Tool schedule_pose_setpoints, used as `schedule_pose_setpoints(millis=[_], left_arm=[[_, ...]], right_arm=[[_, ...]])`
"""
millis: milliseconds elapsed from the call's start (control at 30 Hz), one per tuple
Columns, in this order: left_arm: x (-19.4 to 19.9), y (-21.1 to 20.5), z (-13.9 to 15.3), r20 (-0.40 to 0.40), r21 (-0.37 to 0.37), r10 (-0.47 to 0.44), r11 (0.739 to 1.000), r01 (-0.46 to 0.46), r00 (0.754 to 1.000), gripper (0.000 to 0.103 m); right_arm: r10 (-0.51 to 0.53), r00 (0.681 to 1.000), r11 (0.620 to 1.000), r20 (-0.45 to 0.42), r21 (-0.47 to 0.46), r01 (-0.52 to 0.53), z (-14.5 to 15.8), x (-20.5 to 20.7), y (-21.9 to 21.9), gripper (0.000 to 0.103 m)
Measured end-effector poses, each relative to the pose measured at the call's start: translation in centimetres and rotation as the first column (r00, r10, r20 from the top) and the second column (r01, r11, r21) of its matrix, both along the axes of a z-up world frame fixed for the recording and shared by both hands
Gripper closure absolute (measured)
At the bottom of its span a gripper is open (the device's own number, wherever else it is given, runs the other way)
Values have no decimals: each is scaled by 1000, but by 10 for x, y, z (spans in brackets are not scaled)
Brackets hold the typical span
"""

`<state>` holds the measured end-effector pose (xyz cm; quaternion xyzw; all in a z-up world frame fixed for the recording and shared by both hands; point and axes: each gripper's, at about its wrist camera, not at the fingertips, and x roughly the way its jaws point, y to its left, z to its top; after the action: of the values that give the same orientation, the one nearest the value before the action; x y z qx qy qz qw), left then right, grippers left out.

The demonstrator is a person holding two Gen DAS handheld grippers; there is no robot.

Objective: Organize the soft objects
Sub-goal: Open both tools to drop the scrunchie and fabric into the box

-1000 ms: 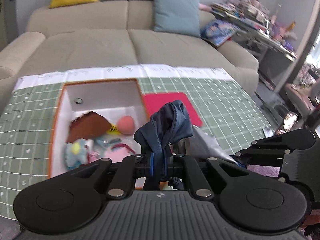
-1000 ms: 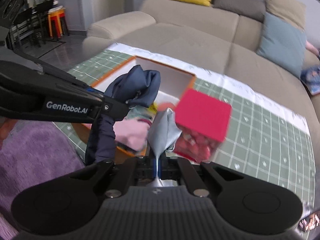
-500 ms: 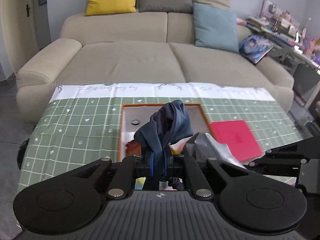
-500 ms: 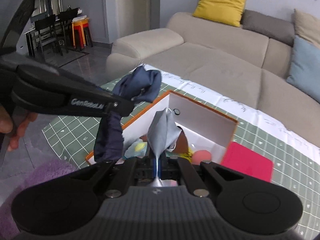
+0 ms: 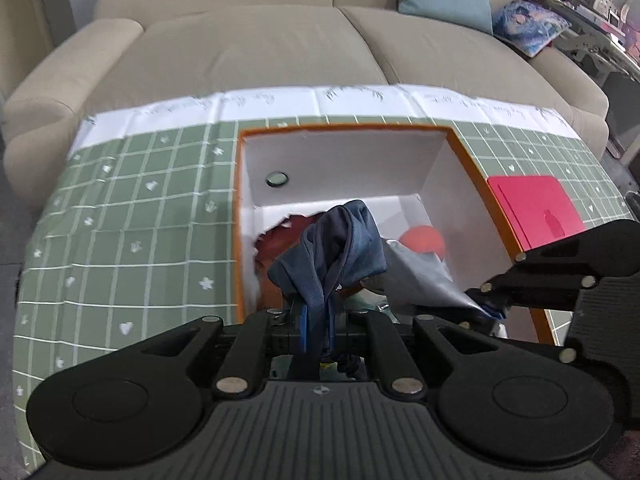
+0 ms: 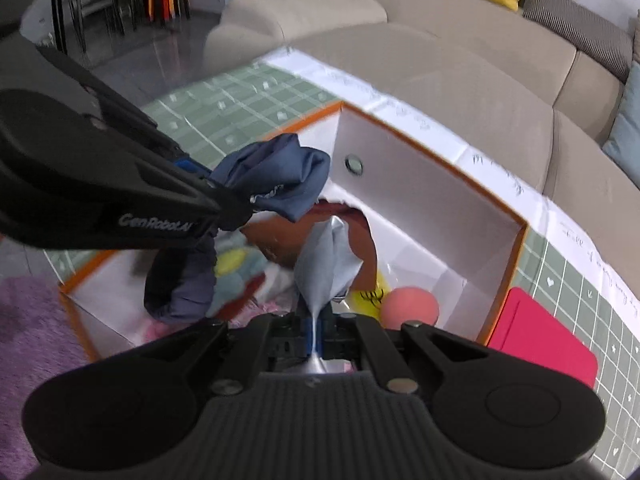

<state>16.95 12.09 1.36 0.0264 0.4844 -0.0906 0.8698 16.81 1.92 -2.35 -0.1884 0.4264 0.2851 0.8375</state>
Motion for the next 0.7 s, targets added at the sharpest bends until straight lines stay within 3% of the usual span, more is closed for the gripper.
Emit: schedule_pose_setpoints(millis=[167, 333, 400, 533, 600, 700], left_arm=[[9, -9, -19, -51, -35, -40, 999, 38, 998, 93], [16, -11, -27, -64, -82, -58, 995, 53, 996, 89], [18, -14, -29, -68, -84, -72, 994, 66, 995, 86], [16, -17, -26, -64, -48, -87, 995, 84, 994, 61], [14, -19, -21, -51, -37, -87, 996, 85, 995, 52], [10, -18, -12, -28, -36, -70, 997, 69, 997, 50]], right_arm=[[-46, 999, 992, 8, -114, 46, -23, 7, -3, 101], [-17, 1000, 992, 7, -124, 17, -25, 2, -5, 92], [2, 1000, 991, 20, -135, 1, -23, -1, -5, 71], [25, 999, 987, 41, -161, -18, -17, -12, -3, 57], [37, 998, 986, 50, -165, -28, -13, -17, -2, 41], [56, 996, 983, 66, -180, -43, -4, -26, -3, 28]])
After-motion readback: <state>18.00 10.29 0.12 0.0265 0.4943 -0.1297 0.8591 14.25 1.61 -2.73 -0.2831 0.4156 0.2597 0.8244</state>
